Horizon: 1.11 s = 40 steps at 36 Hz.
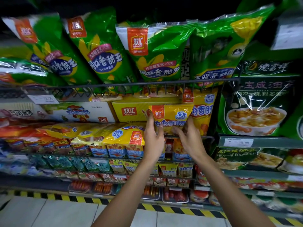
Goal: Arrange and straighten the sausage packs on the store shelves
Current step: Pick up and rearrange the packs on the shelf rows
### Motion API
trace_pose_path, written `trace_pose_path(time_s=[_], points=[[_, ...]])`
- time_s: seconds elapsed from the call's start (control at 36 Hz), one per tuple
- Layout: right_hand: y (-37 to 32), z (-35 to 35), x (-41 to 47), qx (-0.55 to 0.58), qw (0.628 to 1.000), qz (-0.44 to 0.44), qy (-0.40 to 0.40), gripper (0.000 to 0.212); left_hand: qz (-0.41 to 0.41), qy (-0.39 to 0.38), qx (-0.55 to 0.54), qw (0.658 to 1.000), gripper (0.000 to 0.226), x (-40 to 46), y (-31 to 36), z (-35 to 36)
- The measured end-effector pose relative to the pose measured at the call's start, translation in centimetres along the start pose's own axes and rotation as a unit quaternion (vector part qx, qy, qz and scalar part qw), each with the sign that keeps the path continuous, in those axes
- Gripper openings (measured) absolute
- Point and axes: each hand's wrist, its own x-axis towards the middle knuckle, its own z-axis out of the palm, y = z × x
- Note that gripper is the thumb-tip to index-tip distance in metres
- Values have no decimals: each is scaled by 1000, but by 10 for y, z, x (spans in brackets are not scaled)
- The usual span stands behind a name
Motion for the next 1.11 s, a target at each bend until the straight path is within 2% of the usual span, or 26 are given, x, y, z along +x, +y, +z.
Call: trace_pose_path(time_s=[0.14,0.25,0.36,0.47,0.61,0.81,1.0,1.11], points=[[0,11,-3,-4,999,-5,32,42,1,-12,26,1000,66,-1,-1,1],[0,20,-11,19,995,-1,94,57,1,-34,27,999,66,1,-9,2],[-2,25,-23,36,987,-26,158,62,26,-46,32,998,62,10,-18,2],[4,32,-24,1,989,-45,142,63,26,-22,52,998,65,24,-24,9],[11,39,-19,-64,994,-43,73,68,31,1,71,997,79,13,-40,17],[10,47,-22,-117,990,-47,63,70,41,3,76,996,83,15,-47,18],[-12,44,-8,1,990,26,136,57,26,36,63,997,88,22,-41,24],[-17,46,-12,8,989,43,141,60,1,25,54,998,79,23,-36,23]])
